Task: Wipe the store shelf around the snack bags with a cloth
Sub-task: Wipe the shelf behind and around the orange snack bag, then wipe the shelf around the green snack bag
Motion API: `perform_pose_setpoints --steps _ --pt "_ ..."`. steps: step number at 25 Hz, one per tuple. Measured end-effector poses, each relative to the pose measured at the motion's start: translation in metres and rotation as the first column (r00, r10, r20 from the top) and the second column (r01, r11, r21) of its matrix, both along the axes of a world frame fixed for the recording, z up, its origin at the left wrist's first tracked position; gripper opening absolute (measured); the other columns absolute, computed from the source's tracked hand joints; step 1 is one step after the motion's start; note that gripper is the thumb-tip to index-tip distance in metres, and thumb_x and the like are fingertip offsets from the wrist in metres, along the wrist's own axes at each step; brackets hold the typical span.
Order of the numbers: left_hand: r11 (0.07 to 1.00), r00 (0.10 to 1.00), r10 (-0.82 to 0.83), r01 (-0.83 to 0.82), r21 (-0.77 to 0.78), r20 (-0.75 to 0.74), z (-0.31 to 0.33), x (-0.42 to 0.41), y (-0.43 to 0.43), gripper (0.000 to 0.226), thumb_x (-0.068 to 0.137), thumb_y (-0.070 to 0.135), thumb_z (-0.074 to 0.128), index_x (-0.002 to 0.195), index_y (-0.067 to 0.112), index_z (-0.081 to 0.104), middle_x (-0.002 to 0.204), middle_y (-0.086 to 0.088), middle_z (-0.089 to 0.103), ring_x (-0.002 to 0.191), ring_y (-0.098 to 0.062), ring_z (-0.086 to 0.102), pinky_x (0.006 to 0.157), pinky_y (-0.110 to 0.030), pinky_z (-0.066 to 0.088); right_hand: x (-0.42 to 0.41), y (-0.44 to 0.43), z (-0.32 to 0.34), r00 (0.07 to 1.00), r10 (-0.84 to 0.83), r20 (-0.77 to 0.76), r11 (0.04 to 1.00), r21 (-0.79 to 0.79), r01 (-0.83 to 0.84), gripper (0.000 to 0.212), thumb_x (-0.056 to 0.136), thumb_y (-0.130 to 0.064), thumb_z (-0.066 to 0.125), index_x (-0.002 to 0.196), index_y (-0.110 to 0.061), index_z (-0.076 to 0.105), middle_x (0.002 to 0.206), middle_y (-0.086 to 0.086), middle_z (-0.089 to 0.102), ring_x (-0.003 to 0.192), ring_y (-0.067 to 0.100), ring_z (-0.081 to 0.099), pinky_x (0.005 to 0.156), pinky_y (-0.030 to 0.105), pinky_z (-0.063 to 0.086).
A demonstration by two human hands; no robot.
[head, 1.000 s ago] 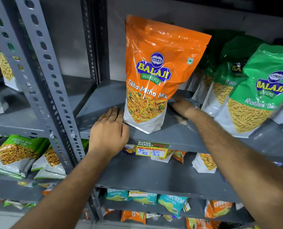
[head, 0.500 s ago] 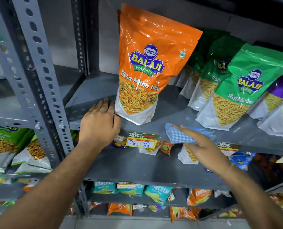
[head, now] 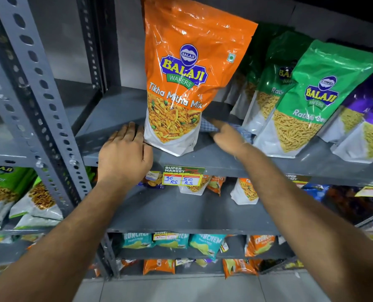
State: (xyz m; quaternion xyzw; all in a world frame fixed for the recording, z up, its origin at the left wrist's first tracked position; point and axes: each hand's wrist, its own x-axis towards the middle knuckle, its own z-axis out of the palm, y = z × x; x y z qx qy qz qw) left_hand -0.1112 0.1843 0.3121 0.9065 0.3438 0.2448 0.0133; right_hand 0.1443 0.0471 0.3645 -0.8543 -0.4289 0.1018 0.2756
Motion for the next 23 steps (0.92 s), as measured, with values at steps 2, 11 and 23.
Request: perform_pose_setpoints --steps 2,11,23 --pt "1.0 1.0 0.007 -0.007 0.015 0.009 -0.002 0.0 0.001 0.07 0.098 0.038 0.024 0.148 0.003 0.056 0.154 -0.024 0.056 0.145 -0.039 0.054 0.122 -0.052 0.041 -0.019 -0.026 -0.008 0.999 -0.018 -0.029 0.999 0.048 0.019 0.045 0.095 -0.016 0.047 0.134 -0.035 0.056 0.137 -0.001 0.062 0.12 0.019 0.059 0.098 0.034 0.045" --pt "1.0 0.999 0.007 -0.007 0.009 0.043 -0.003 0.002 0.001 0.07 0.098 0.039 0.025 0.149 0.002 0.056 0.155 -0.025 0.056 0.146 -0.039 0.052 0.123 -0.051 0.039 -0.065 -0.134 0.025 0.991 -0.13 0.035 0.957 0.264 0.116 0.042 0.097 -0.007 0.046 0.125 -0.036 0.06 0.094 -0.015 0.069 0.069 -0.004 0.059 0.062 0.01 0.043" --pt "0.999 0.971 -0.048 0.045 0.018 0.236 -0.01 0.003 0.003 0.064 0.103 0.031 0.025 0.151 -0.004 0.047 0.154 -0.03 0.054 0.143 -0.043 0.054 0.115 -0.056 0.045 -0.113 -0.135 -0.011 0.978 -0.153 0.143 0.974 0.188 0.125 0.051 0.087 -0.017 0.048 0.135 -0.032 0.056 0.11 -0.017 0.067 0.101 0.003 0.063 0.09 0.011 0.044"
